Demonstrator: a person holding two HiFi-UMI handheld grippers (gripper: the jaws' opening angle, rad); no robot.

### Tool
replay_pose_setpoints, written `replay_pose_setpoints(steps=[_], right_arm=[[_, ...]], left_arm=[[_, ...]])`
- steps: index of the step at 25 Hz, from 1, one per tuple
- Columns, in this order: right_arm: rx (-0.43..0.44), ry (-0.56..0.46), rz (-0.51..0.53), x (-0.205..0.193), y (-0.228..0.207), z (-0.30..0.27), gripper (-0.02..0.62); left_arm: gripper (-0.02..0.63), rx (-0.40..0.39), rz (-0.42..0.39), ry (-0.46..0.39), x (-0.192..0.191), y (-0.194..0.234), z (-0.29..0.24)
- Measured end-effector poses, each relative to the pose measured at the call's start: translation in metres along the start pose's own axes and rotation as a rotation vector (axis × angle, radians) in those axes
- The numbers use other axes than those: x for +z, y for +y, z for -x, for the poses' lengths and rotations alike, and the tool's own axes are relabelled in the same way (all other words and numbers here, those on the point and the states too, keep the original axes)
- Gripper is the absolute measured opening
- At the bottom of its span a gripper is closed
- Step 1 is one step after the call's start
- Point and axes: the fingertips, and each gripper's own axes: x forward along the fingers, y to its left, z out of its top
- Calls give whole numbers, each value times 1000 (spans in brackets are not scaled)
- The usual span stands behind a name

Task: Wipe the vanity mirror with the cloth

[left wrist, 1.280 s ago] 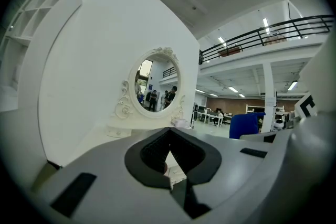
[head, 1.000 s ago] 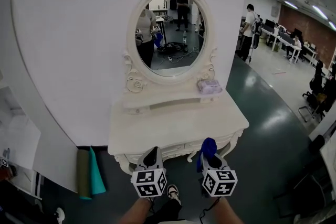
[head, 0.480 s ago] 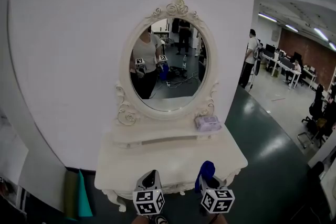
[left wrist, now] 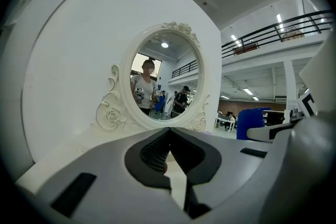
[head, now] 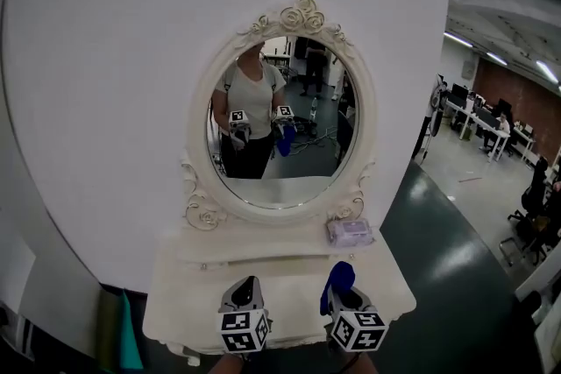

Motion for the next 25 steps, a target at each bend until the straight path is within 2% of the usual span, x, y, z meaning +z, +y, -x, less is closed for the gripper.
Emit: replay_pose_setpoints(steps=[5, 11, 20, 25], right_arm=[[20, 7, -2, 5, 0, -27, 66], [43, 45, -17, -2, 2, -48, 66], [175, 44, 21, 17, 31, -102, 66], [232, 65, 33, 23, 28, -133, 66]], left_arm=[[3, 20, -3, -1, 7, 12, -22], [5, 53, -18, 15, 6, 26, -22], [3, 181, -6, -14, 23, 66, -29], [5, 227, -2, -6, 27, 69, -51]])
